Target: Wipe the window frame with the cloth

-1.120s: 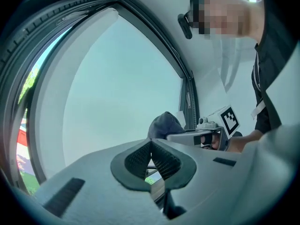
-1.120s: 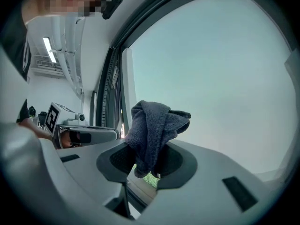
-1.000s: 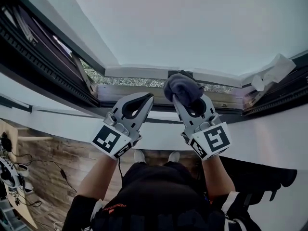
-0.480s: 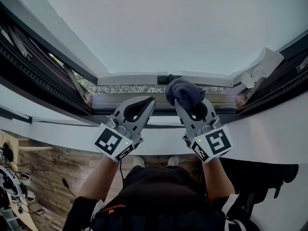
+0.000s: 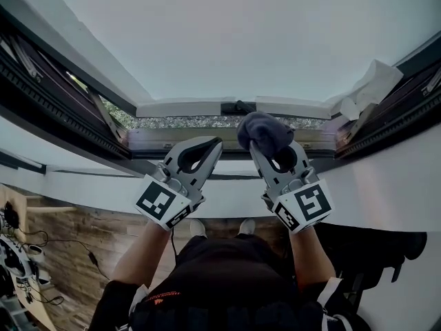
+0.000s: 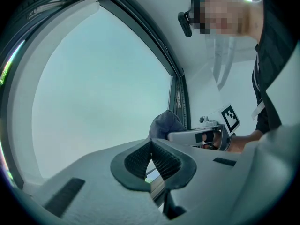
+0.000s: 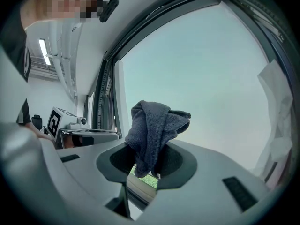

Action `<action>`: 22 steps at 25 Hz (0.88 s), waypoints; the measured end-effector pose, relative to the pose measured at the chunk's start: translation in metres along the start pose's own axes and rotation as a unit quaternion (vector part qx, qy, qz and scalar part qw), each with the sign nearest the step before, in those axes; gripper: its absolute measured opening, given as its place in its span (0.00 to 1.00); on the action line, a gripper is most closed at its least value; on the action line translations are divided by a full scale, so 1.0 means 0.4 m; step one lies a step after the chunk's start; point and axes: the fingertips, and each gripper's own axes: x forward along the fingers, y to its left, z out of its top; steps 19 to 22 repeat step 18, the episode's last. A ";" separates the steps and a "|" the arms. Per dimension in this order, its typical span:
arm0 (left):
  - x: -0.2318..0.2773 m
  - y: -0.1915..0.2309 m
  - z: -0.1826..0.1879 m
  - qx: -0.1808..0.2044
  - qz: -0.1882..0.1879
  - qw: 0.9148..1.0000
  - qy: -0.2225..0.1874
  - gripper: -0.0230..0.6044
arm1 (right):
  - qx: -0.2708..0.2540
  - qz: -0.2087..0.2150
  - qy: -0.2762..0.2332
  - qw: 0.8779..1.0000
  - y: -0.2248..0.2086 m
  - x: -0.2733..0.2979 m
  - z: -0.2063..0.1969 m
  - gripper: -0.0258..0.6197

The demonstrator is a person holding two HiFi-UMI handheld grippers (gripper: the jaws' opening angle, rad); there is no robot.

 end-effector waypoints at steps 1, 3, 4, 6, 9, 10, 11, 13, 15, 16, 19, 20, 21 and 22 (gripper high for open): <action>-0.001 0.000 -0.001 0.007 -0.001 1.000 -0.004 0.07 | 0.000 0.000 0.001 1.000 0.001 -0.003 -0.001 0.21; -0.001 -0.001 -0.002 0.011 -0.001 1.000 -0.007 0.07 | 0.001 -0.001 0.003 1.000 0.001 -0.009 -0.004 0.21; -0.001 -0.003 -0.005 0.010 0.000 1.000 -0.006 0.07 | 0.001 -0.001 0.003 1.000 0.000 -0.012 -0.006 0.21; 0.000 -0.008 -0.007 0.009 0.000 1.000 -0.005 0.07 | 0.003 -0.002 0.005 1.000 -0.002 -0.016 -0.011 0.21; 0.001 -0.012 -0.012 0.008 0.000 1.000 -0.004 0.07 | 0.006 0.001 0.006 1.000 0.000 -0.016 -0.017 0.21; 0.000 -0.012 -0.013 0.008 0.001 1.000 -0.004 0.07 | 0.006 0.002 0.006 1.000 0.002 -0.015 -0.018 0.21; 0.000 -0.012 -0.015 0.008 0.001 1.000 -0.004 0.07 | 0.007 0.003 0.006 1.000 0.003 -0.014 -0.019 0.21; 0.000 -0.012 -0.021 0.006 0.002 1.000 -0.002 0.07 | 0.008 0.004 0.006 1.000 0.005 -0.013 -0.020 0.21; 0.000 -0.012 -0.023 0.006 0.003 1.000 -0.002 0.07 | 0.008 0.006 0.005 1.000 0.005 -0.011 -0.020 0.21; 0.000 -0.011 -0.023 0.007 0.003 1.000 -0.002 0.07 | 0.008 0.007 0.005 1.000 0.006 -0.011 -0.021 0.21; 0.000 -0.010 -0.022 0.009 0.003 1.000 -0.002 0.07 | 0.008 0.008 0.005 1.000 0.006 -0.009 -0.021 0.21; 0.000 -0.010 -0.022 0.009 0.003 1.000 -0.002 0.07 | 0.008 0.008 0.005 1.000 0.006 -0.009 -0.021 0.21; 0.000 -0.010 -0.022 0.009 0.003 1.000 -0.002 0.07 | 0.008 0.008 0.005 1.000 0.006 -0.009 -0.021 0.21; 0.000 -0.010 -0.022 0.009 0.003 1.000 -0.002 0.07 | 0.008 0.008 0.005 1.000 0.006 -0.009 -0.021 0.21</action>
